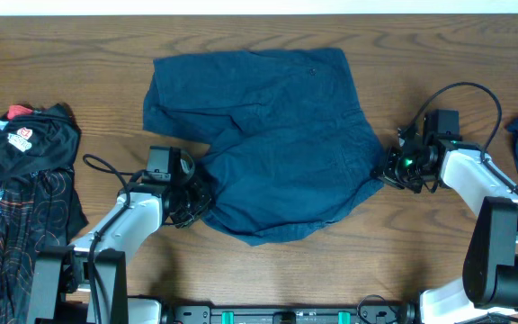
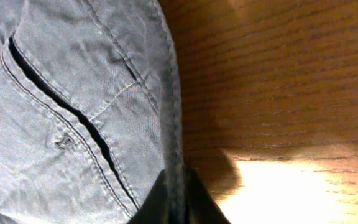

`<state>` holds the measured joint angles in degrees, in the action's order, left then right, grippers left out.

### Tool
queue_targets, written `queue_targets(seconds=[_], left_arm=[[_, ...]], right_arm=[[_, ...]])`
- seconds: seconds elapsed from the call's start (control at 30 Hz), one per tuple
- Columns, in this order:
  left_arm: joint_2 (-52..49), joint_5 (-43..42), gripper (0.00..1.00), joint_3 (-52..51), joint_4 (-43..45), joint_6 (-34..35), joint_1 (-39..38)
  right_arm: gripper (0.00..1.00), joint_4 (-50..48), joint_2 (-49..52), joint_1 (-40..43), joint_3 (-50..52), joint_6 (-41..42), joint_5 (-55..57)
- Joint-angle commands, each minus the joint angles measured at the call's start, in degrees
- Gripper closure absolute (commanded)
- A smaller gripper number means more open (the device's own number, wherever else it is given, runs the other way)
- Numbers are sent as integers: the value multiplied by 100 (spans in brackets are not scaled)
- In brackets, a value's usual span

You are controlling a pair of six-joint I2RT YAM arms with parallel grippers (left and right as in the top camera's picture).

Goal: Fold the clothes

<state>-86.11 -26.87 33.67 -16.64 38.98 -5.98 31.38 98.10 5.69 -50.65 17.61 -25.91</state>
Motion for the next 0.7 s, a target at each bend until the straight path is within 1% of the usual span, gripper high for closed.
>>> queue_targets(seconds=[0.0,0.23,0.37,0.5,0.67], left_arm=[[-98,63,94,37,-61,-35,46],[-39,26,94,129,-114,-39,39],[343,33,94,391,-476,-348,39],[1014,199,94,918,-1172,-588,39],[1840,1012,94,1851,-2369,-935,39]], right_arm=[[99,-90,46,-46,35,-50,-2],[99,-48,9,-52,-186,-74,-7],[99,181,-90,-52,-577,-238,9],[99,616,-173,-52,-1143,-407,157],[99,927,-369,-52,-1773,-614,361]])
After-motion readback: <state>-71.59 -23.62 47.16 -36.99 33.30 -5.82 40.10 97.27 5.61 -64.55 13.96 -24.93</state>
